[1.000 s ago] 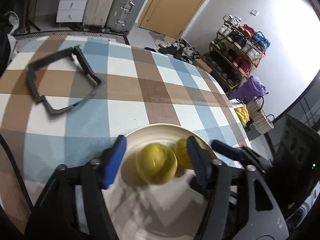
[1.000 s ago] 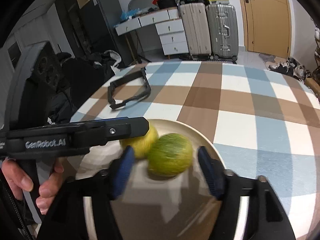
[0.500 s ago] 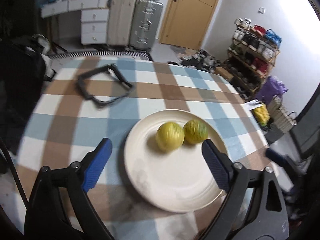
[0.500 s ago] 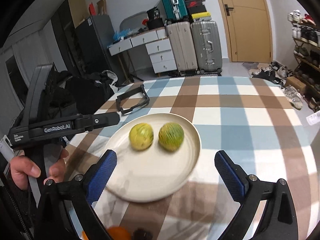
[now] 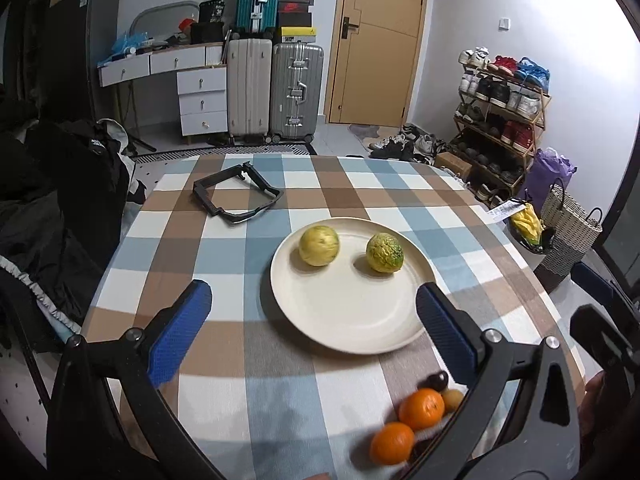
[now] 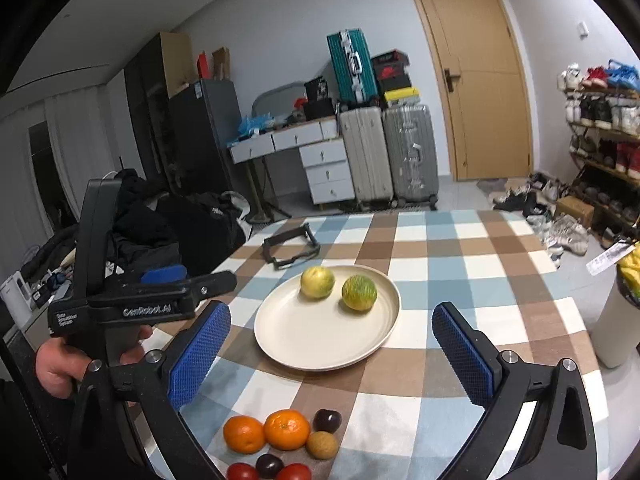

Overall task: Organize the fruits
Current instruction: 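Move the left tool back toward the remaining fruits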

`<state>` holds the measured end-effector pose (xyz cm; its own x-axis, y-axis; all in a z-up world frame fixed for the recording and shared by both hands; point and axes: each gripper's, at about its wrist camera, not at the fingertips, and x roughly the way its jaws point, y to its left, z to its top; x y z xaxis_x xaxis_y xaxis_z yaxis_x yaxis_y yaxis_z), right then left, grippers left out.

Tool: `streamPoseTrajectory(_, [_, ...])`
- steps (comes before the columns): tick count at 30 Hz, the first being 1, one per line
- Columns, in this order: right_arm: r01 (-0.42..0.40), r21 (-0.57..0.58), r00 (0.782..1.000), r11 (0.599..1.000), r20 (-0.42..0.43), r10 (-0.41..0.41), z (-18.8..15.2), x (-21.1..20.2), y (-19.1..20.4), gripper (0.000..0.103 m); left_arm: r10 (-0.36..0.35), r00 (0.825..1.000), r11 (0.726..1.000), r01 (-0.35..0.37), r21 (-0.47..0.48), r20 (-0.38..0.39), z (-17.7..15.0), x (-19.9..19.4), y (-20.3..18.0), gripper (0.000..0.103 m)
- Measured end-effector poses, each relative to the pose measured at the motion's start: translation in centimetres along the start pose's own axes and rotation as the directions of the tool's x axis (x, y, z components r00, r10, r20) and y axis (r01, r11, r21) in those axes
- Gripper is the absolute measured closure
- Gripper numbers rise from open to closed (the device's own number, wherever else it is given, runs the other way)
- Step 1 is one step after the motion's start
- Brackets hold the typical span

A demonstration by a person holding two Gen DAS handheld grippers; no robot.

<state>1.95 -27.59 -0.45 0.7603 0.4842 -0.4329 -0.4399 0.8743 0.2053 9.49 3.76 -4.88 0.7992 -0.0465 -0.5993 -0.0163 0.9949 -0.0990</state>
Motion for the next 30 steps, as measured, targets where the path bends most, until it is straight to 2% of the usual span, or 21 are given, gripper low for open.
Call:
streamPoseTrajectory(4, [0.009, 0.011, 1.0, 1.0, 0.01, -0.009, -0.8, -1.6, 0.5, 0.0, -0.032, 0.999, 0.999, 0.032, 0.007, 0.005, -1.6, -2.3, -0.6, 0.001])
streamPoseTrajectory(8, [0.03, 0.01, 1.0, 1.0, -0.004, -0.03, -2.1, -3.2, 1.0, 0.0, -0.153, 0.988, 0.988, 0.154, 0.018, -0.027, -4.1, -4.5, -1.0, 0.001])
streamPoseTrajectory(11, [0.047, 0.008, 0.999, 0.999, -0.02, -0.047, -3.2, -4.2, 1.2, 0.0, -0.156, 0.987, 0.986, 0.159, 0.048, -0.048, -5.9, -5.6, -1.7, 0.001])
streamPoseTrajectory(13, [0.061, 0.005, 0.998, 0.998, -0.031, -0.06, -4.0, -4.7, 1.2, 0.0, -0.184, 0.981, 0.981, 0.188, 0.052, -0.069, -7.3, -6.2, -2.0, 0.001])
streamPoseTrajectory(22, [0.124, 0.01, 0.991, 0.992, -0.062, -0.123, -7.1, -7.0, 1.0, 0.0, -0.277, 0.932, 0.957, 0.289, 0.017, -0.233, -12.3, -5.4, -3.8, 0.001])
streamPoseTrajectory(30, [0.155, -0.01, 0.985, 0.988, -0.082, -0.155, -8.8, -8.1, 1.3, 0.0, -0.269, 0.898, 0.952, 0.302, 0.044, -0.347, -15.5, -3.6, -6.2, 0.002])
